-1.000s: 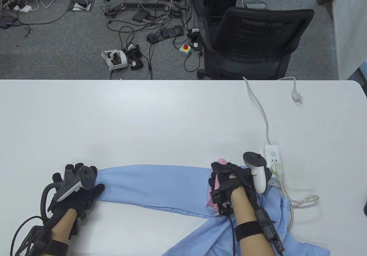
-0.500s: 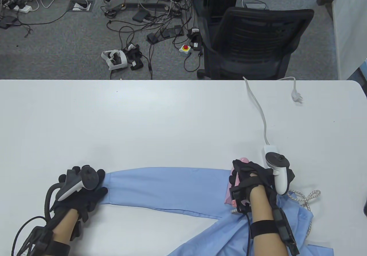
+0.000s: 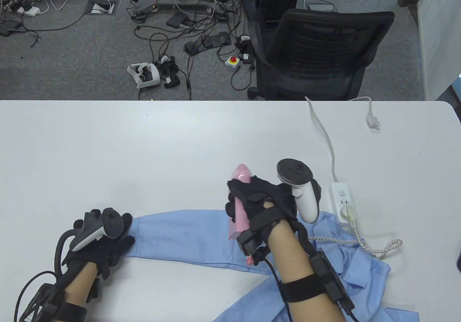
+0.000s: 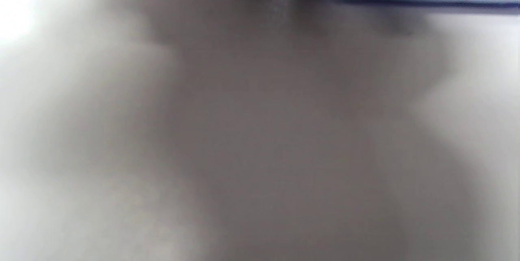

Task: Iron long-sleeve shirt with electric iron on table

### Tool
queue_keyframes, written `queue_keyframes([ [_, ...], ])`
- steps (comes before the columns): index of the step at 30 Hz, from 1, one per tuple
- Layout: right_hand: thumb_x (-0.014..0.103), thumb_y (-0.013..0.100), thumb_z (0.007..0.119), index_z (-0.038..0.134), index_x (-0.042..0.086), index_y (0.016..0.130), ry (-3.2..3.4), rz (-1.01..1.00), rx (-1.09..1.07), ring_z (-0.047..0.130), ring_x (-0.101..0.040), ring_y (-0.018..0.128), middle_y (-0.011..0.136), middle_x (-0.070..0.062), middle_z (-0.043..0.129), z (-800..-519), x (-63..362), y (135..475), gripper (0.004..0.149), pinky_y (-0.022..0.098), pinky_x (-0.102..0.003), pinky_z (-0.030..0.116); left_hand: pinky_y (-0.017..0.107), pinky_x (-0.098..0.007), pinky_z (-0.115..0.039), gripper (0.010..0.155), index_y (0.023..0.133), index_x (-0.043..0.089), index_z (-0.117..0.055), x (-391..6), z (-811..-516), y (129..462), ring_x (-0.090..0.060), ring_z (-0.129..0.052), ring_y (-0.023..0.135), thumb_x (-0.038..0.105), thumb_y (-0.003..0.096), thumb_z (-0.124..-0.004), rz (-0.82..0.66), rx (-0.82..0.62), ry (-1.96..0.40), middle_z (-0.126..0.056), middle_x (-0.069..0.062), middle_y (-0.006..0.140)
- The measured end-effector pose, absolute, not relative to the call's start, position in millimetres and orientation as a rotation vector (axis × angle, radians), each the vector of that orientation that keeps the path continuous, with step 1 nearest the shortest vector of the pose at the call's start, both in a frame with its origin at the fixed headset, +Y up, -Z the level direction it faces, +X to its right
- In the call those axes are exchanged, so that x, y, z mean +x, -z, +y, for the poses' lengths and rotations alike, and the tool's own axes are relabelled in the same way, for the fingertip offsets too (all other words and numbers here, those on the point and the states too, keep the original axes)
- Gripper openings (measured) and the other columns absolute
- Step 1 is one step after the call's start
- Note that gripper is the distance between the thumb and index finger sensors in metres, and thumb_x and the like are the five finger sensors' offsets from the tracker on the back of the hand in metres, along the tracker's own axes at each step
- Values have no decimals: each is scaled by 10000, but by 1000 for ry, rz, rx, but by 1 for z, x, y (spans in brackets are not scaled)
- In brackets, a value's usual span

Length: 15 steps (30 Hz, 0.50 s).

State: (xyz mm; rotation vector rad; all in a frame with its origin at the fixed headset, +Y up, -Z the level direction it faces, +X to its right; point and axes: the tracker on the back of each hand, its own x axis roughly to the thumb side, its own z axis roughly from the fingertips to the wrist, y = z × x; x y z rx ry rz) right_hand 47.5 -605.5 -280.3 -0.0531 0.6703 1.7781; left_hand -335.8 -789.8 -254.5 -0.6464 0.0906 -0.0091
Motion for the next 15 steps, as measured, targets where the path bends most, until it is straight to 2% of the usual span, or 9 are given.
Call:
queue_keyframes([
  [3,453,446,679,465,-22,891,-1773,727,36,906,-183,581,761,-105,633,-603,0,280,685,484,-377,825,688,-627,2,660,1048,509,-154,-336,-790,254,-285,82,1042,666,512,-507,91,-647,6,12,17,1192],
  [5,435,446,677,453,-23,897,-1784,781,70,900,-183,596,770,-105,624,-613,-28,282,680,497,-379,820,688,-628,1,660,1049,507,-156,-335,-790,254,-286,80,1042,665,513,-508,91,-645,9,10,17,1193],
  [8,407,445,678,425,-34,906,-1788,847,81,882,-197,624,787,-115,601,-638,-60,283,686,518,-389,805,688,-628,0,658,1049,507,-158,-335,-789,254,-285,79,1043,665,513,-506,90,-642,15,8,17,1193],
  [15,372,446,683,385,-50,916,-1639,963,66,856,-208,664,810,-130,567,-720,-117,282,698,545,-400,786,689,-627,-1,659,1049,504,-149,-334,-790,254,-285,79,1043,666,513,-497,93,-641,16,8,19,1193],
])
